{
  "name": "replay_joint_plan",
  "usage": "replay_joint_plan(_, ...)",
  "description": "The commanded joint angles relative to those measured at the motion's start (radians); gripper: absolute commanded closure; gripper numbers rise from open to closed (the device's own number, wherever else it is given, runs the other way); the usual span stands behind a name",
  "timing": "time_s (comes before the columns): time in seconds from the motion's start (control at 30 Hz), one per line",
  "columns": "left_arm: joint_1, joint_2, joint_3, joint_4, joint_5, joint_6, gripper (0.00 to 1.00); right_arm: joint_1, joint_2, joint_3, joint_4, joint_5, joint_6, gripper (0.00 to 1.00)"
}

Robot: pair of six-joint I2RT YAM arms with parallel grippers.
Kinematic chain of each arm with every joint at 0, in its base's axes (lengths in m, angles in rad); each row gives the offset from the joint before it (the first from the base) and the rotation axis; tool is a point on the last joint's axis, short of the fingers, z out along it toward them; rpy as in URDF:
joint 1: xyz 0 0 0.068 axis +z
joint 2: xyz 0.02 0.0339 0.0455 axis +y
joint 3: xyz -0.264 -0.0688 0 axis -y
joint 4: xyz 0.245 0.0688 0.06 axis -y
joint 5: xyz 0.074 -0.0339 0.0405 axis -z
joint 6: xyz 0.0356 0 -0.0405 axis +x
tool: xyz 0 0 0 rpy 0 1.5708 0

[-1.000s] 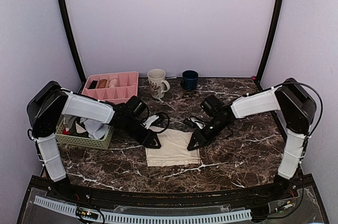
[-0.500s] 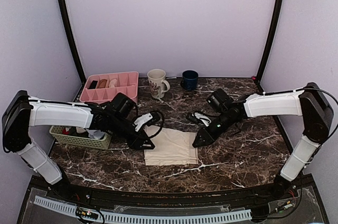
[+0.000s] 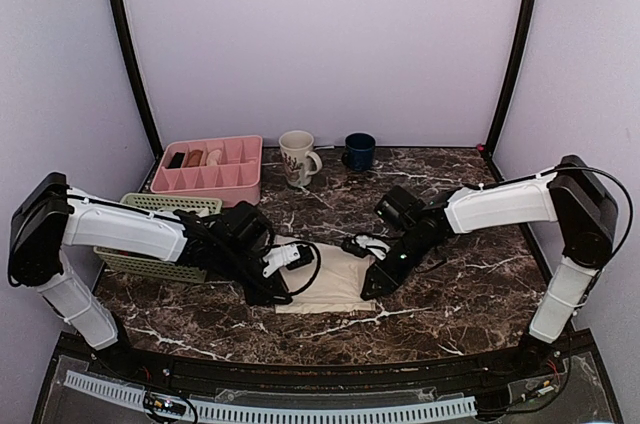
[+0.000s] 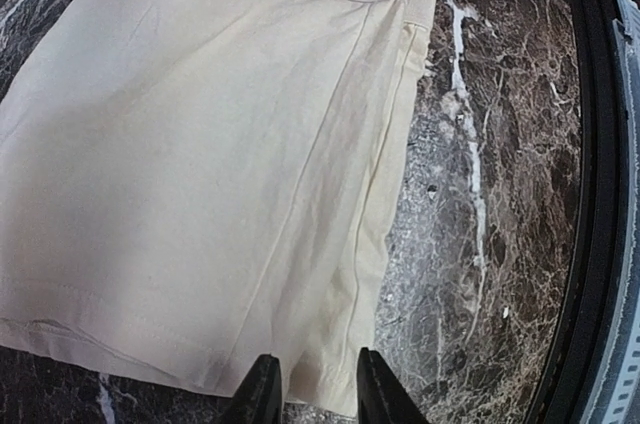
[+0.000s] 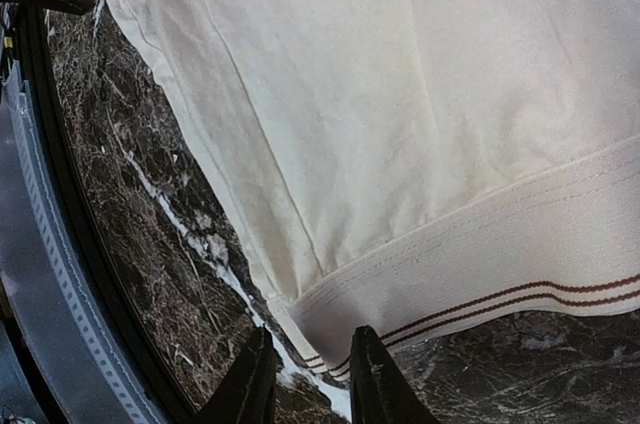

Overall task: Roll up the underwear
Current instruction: Smooth out the underwear at the center of the board.

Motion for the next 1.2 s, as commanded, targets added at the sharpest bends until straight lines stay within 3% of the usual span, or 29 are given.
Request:
replay_joint_plan(0.0, 0.002, -0.005, -0.030, 0.027, -0.030, 0.033, 0.70, 0.019, 0.018, -0.007, 0.003, 0.024, -0.017, 0.74)
replay_joint_plan(0.4, -0.005, 0.020, -0.019, 0.022, -0.065, 0.043, 0.74, 0.057, 0.040, -0.012, -0.011, 0.051, -0.017, 0.78)
replay_joint_plan(0.77, -0.027, 0.065, 0.006, -0.002, -0.131, 0.074, 0.75, 0.057, 0.036, -0.006, -0.028, 0.067, -0.024, 0.91)
replay_joint_plan(0.93, -0.050, 0.074, 0.027, -0.015, -0.184, 0.105, 0.84, 0.057, 0.029, -0.002, -0.031, 0.068, -0.029, 1.00)
replay_joint_plan(1.17, -0.065, 0.014, 0.036, -0.022, -0.203, 0.124, 0.98, 0.057, -0.006, 0.000, -0.038, 0.082, -0.034, 1.00)
